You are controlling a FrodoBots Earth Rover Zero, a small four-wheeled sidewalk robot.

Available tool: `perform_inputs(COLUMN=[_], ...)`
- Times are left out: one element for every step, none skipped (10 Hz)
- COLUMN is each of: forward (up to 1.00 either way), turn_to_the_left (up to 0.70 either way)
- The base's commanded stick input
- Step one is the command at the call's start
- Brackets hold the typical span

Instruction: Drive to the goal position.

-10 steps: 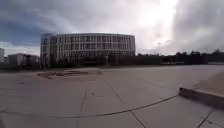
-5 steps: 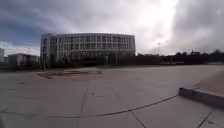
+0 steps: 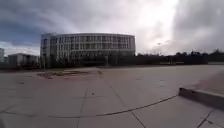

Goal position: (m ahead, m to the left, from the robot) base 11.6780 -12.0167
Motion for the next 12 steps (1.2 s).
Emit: perform_inputs(forward=[0.7, 0.7, 0.7, 0.7, 0.7, 0.7, 0.7, 0.59, 0.4, 0.2, 0.04, -0.66], turn_to_the_left=[0.0, 0.0, 0.0, 0.0, 0.0, 0.0, 0.0, 0.0, 0.0, 0.0, 0.0, 0.0])
